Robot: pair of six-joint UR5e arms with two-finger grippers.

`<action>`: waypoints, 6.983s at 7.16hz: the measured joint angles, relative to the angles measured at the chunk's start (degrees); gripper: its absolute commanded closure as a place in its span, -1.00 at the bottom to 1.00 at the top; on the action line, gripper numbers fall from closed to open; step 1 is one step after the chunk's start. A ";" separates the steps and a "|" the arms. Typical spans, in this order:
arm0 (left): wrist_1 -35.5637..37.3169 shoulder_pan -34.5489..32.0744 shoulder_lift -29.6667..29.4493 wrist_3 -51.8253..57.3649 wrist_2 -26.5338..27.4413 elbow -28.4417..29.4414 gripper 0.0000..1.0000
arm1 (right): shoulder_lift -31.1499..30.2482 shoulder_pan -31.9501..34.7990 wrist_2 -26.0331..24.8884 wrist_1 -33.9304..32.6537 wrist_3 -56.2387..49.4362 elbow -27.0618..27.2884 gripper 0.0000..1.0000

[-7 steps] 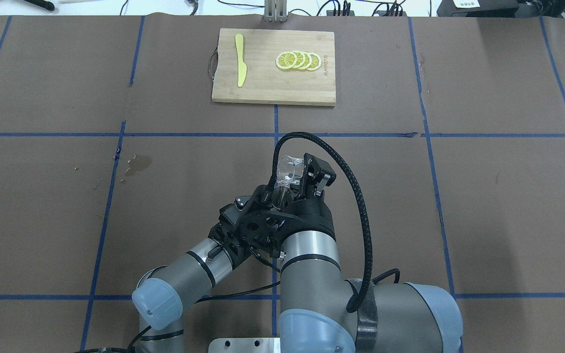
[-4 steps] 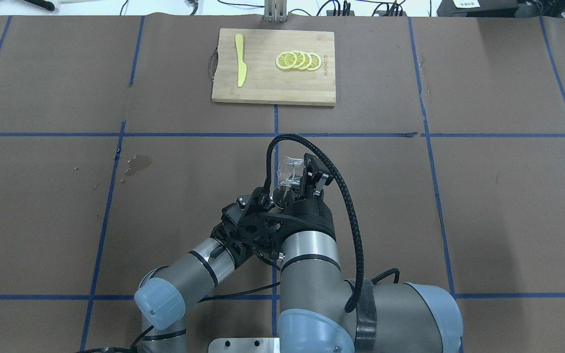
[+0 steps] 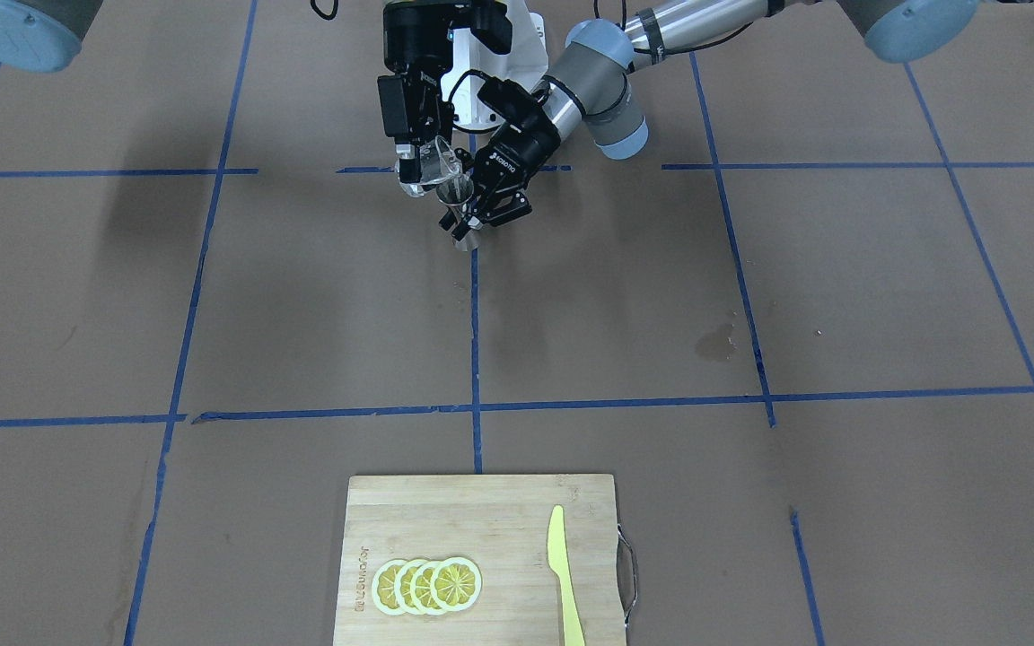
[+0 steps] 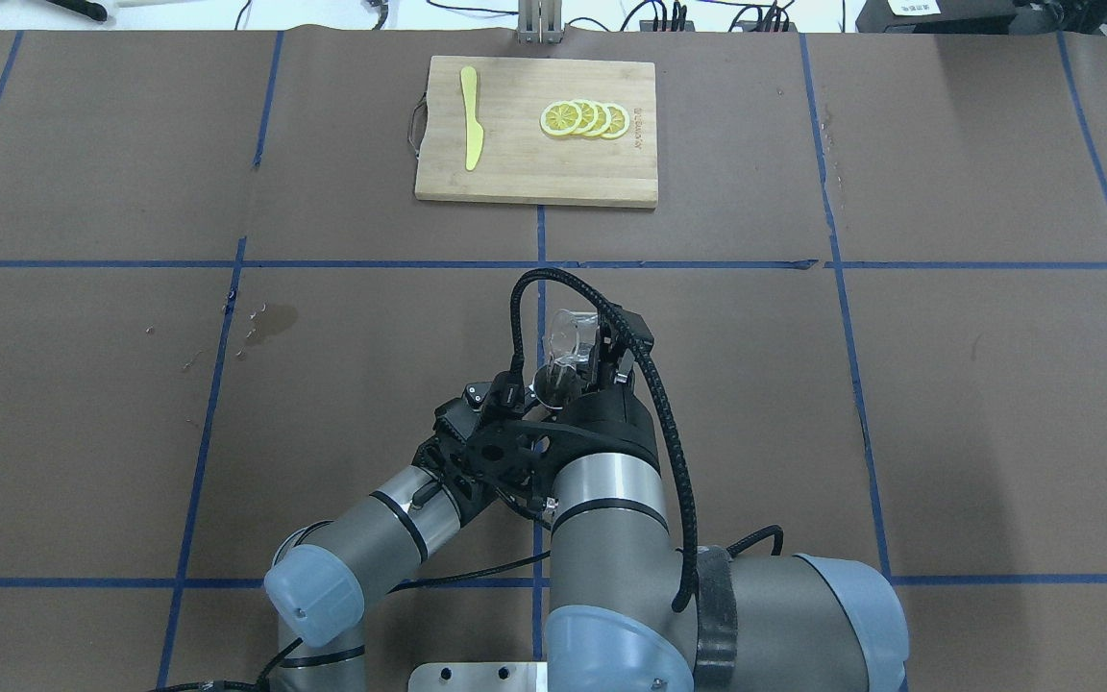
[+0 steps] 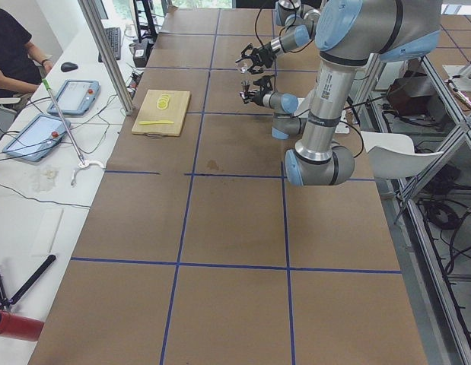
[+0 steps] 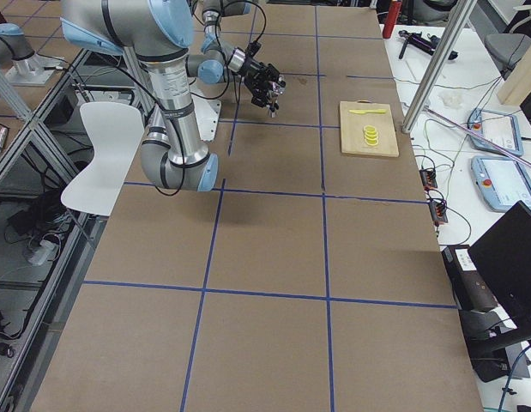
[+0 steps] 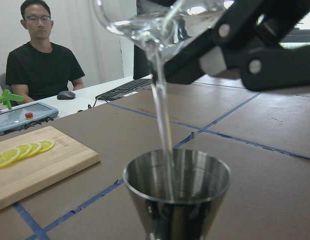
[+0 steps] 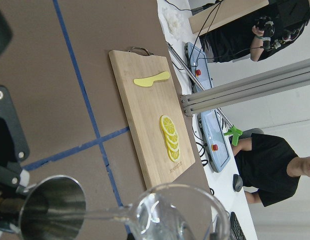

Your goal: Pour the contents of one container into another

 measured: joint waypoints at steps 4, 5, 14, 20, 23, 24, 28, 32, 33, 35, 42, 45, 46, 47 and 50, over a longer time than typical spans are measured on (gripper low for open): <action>0.03 0.04 -0.55 0.00 0.16 0.88 1.00 | 0.52 0.00 -0.01 -1.81 -3.72 0.21 1.00; 0.06 0.04 -0.76 0.00 0.16 1.12 1.00 | 0.55 0.01 -0.04 -1.83 -4.39 0.21 1.00; 0.00 0.06 -0.90 1.59 0.10 0.87 1.00 | 0.17 0.34 -0.20 1.21 -0.89 0.06 1.00; -0.25 0.13 2.01 1.05 5.24 -3.37 1.00 | -7.77 0.73 0.08 18.80 25.44 1.91 1.00; -2.90 -0.59 8.53 0.75 7.92 -7.15 1.00 | -24.48 0.93 0.00 46.30 30.06 2.68 1.00; -4.85 -1.16 10.95 0.39 8.60 -8.05 1.00 | -30.23 0.99 0.01 55.07 31.00 2.18 1.00; -14.98 -2.36 28.14 -10.30 13.41 -9.28 1.00 | -41.49 1.29 1.03 82.25 35.12 -7.74 1.00; -25.76 -2.41 46.86 -11.02 16.27 -8.94 1.00 | -42.03 1.52 1.22 83.92 35.27 -9.11 1.00; -26.11 -2.26 47.61 -11.42 20.05 -8.30 1.00 | -42.03 1.51 1.22 83.93 35.29 -9.39 1.00; -26.13 -1.79 47.57 -14.98 25.24 -5.75 1.00 | -41.96 1.44 1.22 83.94 35.30 -10.13 1.00; -21.91 1.64 47.05 -33.37 31.68 -2.21 1.00 | -41.70 1.32 1.24 83.94 35.30 -10.43 1.00; -17.15 2.58 46.99 -36.30 32.09 -2.05 1.00 | -41.52 1.32 1.30 83.94 35.45 -10.47 1.00; -15.73 2.93 46.96 -36.61 31.69 -2.06 1.00 | -41.48 1.32 1.30 83.96 35.47 -10.43 1.00; -15.07 3.16 46.95 -36.75 31.02 -2.08 1.00 | -41.38 1.32 1.31 84.00 35.47 -10.35 1.00; -14.51 3.54 46.39 -37.12 30.41 -2.04 1.00 | -41.14 1.26 1.27 84.03 35.47 -9.94 1.00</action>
